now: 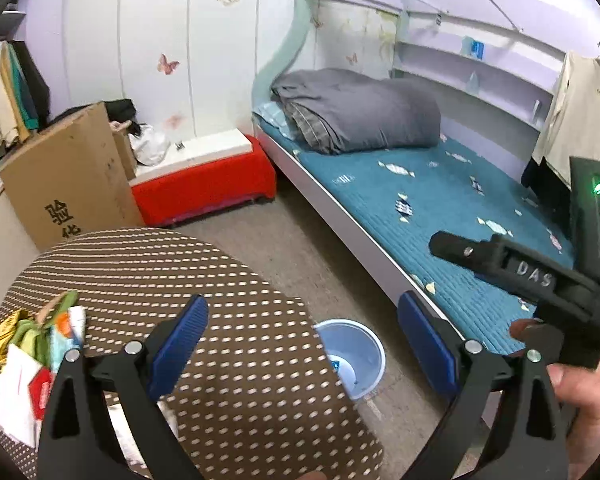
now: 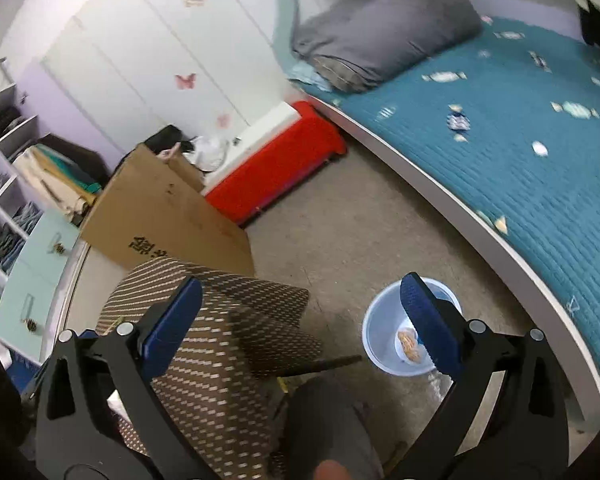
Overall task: Collect trash
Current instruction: 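Return both tools to the table over the remaining trash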
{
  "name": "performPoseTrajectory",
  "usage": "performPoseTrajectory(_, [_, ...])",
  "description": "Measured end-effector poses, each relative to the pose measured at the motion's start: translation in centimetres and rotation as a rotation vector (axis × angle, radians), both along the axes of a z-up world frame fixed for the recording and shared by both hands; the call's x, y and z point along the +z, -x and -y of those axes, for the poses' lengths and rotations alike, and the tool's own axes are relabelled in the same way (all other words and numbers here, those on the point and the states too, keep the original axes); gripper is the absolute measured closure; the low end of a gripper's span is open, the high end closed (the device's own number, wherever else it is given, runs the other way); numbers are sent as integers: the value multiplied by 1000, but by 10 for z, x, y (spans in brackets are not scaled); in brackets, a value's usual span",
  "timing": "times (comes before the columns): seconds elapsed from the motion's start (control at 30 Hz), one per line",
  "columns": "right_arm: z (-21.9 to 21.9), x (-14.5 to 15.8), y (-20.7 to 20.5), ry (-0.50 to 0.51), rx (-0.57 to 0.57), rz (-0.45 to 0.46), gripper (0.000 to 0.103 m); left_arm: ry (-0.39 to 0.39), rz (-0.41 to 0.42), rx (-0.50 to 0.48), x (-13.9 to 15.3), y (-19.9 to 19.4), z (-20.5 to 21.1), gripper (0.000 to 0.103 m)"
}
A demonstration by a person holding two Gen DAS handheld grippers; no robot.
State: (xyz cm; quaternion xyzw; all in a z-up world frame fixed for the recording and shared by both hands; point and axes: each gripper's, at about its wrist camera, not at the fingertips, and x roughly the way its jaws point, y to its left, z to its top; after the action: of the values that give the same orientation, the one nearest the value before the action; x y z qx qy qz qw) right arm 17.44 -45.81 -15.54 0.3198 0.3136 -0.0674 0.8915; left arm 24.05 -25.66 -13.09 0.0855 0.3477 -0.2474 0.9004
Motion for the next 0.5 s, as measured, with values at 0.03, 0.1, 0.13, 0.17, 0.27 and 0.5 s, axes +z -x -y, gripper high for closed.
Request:
performPoseTrajectory(0.03, [-4, 4, 1, 9, 7, 8, 6, 4, 10, 9, 3, 3, -7, 9])
performPoseTrajectory(0.1, [-18, 18, 6, 44, 33, 33, 6, 16, 33, 35, 10, 11, -25, 9])
performPoseTrajectory(0.13, [-28, 25, 9, 63, 53, 48, 6, 21, 40, 47, 11, 15, -32, 9])
performPoseTrajectory(0.17, [-35, 28, 11, 76, 69, 56, 6, 30, 48, 66, 14, 18, -44, 9])
performPoseTrajectory(0.27, [-61, 40, 14, 137, 139, 79, 6, 47, 64, 106, 19, 27, -71, 9])
performPoseTrajectory(0.5, [-127, 44, 11, 213, 340, 109, 6, 65, 66, 209, 17, 45, -138, 9])
